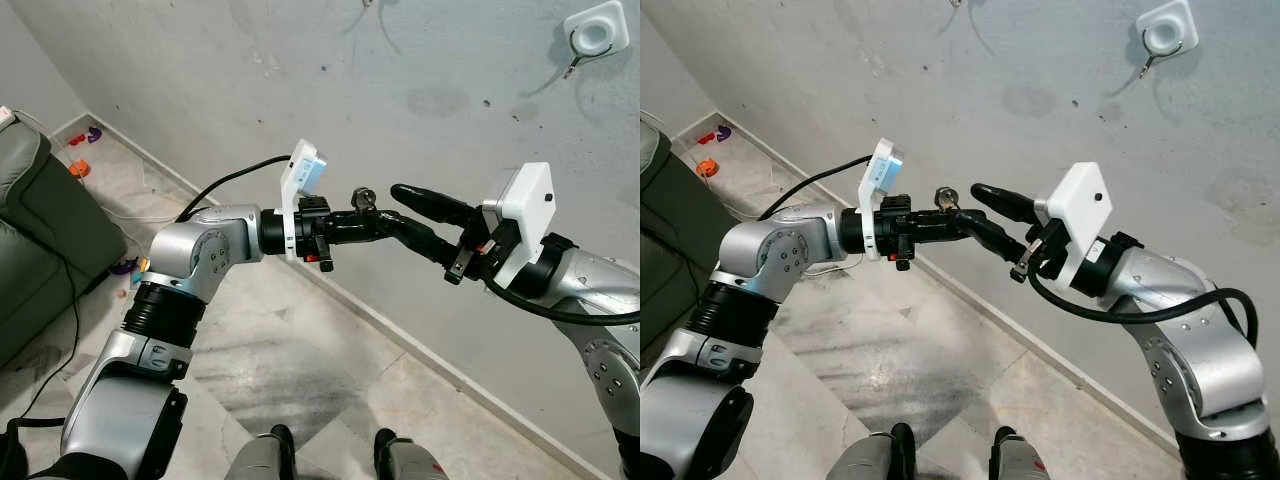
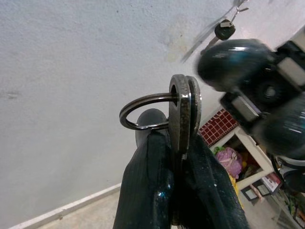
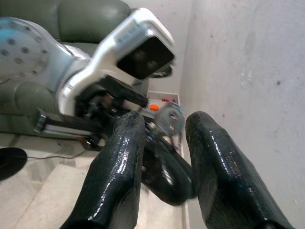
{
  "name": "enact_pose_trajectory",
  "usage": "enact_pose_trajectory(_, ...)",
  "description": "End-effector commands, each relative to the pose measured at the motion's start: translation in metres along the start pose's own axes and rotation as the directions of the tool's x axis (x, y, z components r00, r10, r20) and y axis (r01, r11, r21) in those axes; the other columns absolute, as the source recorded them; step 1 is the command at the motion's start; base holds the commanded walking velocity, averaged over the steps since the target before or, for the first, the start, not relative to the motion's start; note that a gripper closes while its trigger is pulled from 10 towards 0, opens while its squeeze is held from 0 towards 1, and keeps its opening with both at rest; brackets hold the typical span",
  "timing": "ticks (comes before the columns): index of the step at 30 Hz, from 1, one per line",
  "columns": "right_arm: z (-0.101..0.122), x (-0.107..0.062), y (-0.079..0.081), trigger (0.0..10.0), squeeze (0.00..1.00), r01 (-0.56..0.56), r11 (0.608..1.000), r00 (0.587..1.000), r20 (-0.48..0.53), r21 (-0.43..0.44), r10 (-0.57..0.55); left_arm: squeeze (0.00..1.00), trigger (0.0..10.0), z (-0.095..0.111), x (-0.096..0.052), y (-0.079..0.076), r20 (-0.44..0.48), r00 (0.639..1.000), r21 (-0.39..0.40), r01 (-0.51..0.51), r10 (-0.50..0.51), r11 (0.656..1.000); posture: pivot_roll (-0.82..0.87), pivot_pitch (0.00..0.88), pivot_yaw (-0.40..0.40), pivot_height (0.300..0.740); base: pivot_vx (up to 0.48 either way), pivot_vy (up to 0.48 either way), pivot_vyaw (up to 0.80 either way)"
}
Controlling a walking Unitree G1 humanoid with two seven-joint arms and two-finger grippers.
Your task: Hang keys on a hook
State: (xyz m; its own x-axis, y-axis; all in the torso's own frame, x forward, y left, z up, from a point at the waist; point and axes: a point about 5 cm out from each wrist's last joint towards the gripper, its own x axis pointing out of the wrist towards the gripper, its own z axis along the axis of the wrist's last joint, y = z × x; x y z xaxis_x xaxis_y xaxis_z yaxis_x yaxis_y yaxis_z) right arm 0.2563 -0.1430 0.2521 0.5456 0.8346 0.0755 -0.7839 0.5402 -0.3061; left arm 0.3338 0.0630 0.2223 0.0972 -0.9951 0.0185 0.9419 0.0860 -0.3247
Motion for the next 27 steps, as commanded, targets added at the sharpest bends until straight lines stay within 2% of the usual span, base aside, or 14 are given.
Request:
enact_pose_trajectory(1, 0.005, 0.002, 0.008, 10.0, 0.0, -0.051, 0.999, 0.999, 0.011, -0.006, 0.051, 0.0, 10.0, 0.004, -0.001, 0.001, -0.006, 1.0, 0.023, 0.0, 0.0, 1.0, -0.15, 0.203, 0.127, 0.74, 0.0, 0.0, 0.0)
enact_pose_trajectory(20, 0.0, 0.016, 0.009, 10.0, 0.0, -0.016, 1.0, 1.0, 0.009, -0.009, 0.016, 0.0, 10.0, 0.004, 0.006, -0.004, -0.015, 1.0, 0.047, 0.024, -0.024, 0.999, -0.14, 0.198, 0.125, 0.74, 0.0, 0.0, 0.0)
enact_pose_trajectory(27, -0.002, 0.016, 0.007, 10.0, 0.0, -0.005, 1.0, 1.0, -0.007, -0.019, 0.005, 0.0, 10.0, 0.005, 0.006, -0.005, -0.019, 1.0, 0.065, 0.025, -0.024, 0.998, -0.13, 0.196, 0.125, 0.74, 0.0, 0.0, 0.0)
